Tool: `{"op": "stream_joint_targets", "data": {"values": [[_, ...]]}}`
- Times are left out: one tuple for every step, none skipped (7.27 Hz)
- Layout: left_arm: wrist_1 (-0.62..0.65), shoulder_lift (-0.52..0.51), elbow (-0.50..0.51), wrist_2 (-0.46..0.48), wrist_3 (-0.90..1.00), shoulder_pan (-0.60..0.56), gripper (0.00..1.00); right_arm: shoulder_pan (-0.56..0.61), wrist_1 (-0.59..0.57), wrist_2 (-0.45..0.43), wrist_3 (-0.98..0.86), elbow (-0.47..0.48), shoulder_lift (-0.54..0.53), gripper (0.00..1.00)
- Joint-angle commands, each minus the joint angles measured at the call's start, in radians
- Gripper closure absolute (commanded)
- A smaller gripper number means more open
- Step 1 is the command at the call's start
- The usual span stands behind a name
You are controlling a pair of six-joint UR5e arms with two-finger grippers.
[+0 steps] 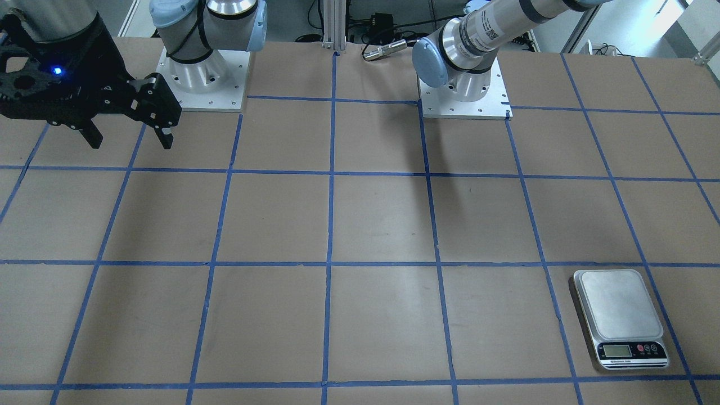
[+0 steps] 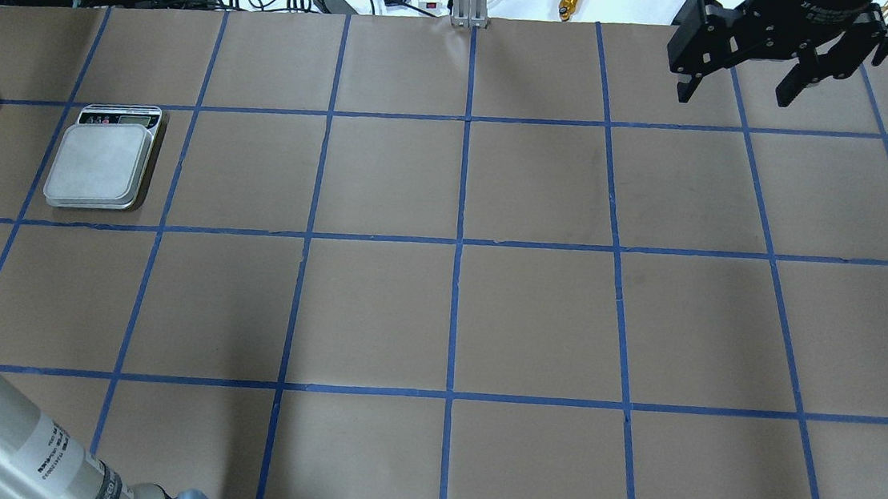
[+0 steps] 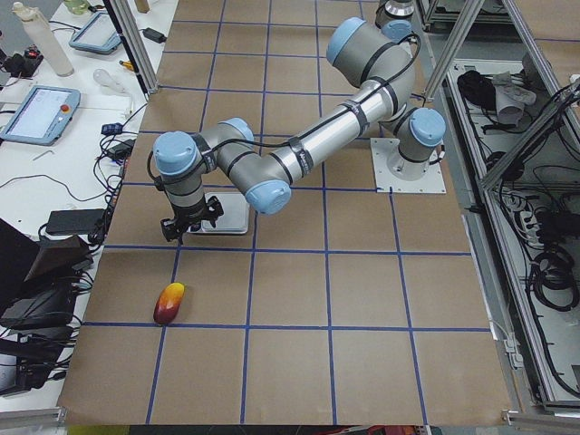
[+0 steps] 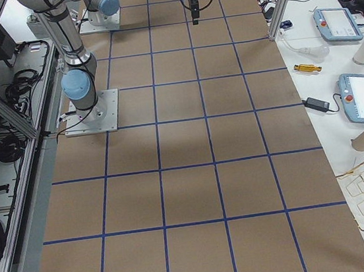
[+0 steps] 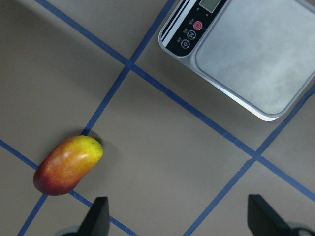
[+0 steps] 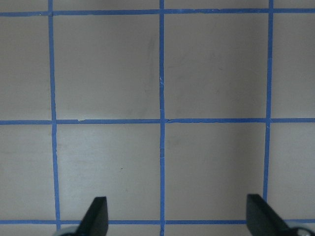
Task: Weigh mango
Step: 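Lower the left gripper around the mango and close on it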
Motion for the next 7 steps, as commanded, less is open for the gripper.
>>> {"op": "stream_joint_targets", "data": {"values": [[0.000, -0.113, 0.135, -0.025, 0.076, 0.021, 0.02, 0.000, 0.000, 0.000, 0.000, 0.000, 0.001, 0.00], [0.000, -0.151, 0.173, -0.044, 0.117, 0.035, 0.02, -0.002, 0.000, 0.000, 0.000, 0.000, -0.001, 0.00], [0.000, -0.197, 0.230, -0.056, 0.169, 0.046, 0.02, 0.000, 0.000, 0.000, 0.000, 0.000, 0.001, 0.00], [-0.002, -0.239, 0.264, -0.080, 0.259, 0.055, 0.02, 0.000, 0.000, 0.000, 0.000, 0.000, -0.001, 0.00], [-0.002, -0.268, 0.281, -0.084, 0.306, 0.059, 0.02, 0.000, 0.000, 0.000, 0.000, 0.000, 0.001, 0.00], [0.001, -0.296, 0.304, -0.085, 0.372, 0.061, 0.02, 0.000, 0.000, 0.000, 0.000, 0.000, 0.001, 0.00], [0.003, -0.329, 0.340, -0.085, 0.416, 0.066, 0.02, 0.000, 0.000, 0.000, 0.000, 0.000, -0.001, 0.00]]}}
